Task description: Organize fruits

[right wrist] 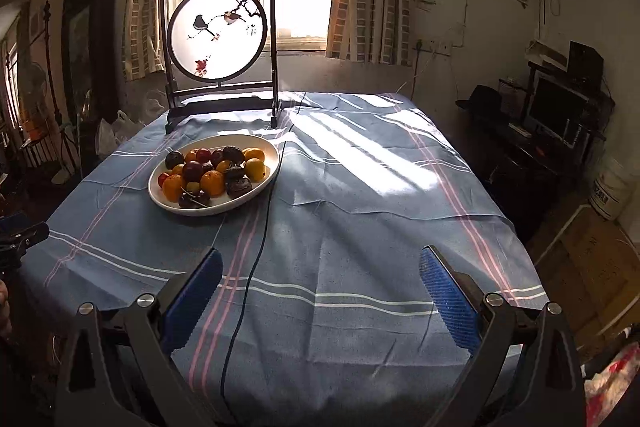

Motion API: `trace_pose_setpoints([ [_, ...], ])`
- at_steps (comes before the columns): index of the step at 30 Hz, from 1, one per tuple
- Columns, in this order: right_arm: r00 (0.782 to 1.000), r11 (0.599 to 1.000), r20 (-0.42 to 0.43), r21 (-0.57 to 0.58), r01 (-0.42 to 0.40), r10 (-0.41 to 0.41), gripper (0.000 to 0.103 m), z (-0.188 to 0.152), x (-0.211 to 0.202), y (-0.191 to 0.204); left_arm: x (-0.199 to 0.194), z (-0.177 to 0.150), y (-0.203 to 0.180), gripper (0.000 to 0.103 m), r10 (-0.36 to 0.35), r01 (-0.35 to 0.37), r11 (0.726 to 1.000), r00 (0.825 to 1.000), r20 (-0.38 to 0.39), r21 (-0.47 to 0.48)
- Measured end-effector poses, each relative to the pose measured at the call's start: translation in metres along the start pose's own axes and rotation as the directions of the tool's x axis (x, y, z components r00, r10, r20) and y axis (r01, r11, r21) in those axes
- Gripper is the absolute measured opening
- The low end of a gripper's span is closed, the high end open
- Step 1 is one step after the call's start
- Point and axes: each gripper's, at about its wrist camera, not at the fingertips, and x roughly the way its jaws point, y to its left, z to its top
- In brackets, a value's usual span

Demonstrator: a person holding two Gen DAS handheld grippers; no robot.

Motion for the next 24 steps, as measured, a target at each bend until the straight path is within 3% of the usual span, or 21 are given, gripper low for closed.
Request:
trace_pose_setpoints([
  [8, 0.998, 0.998, 0.029, 0.010, 0.059, -0.059, 0.099, 0.004, -0.008, -0.009, 0.005, 0.009, 0.000, 0.098, -0.003, 0.003, 1.000, 1.000, -0.002, -0.027],
  [24, 0.998, 0.998, 0.020, 0.019, 0.063, -0.063, 0.099, 0.002, -0.006, -0.010, 0.007, 0.008, 0.003, 0.098, -0.014, 0.013, 0.999, 1.000, -0.009, -0.045],
])
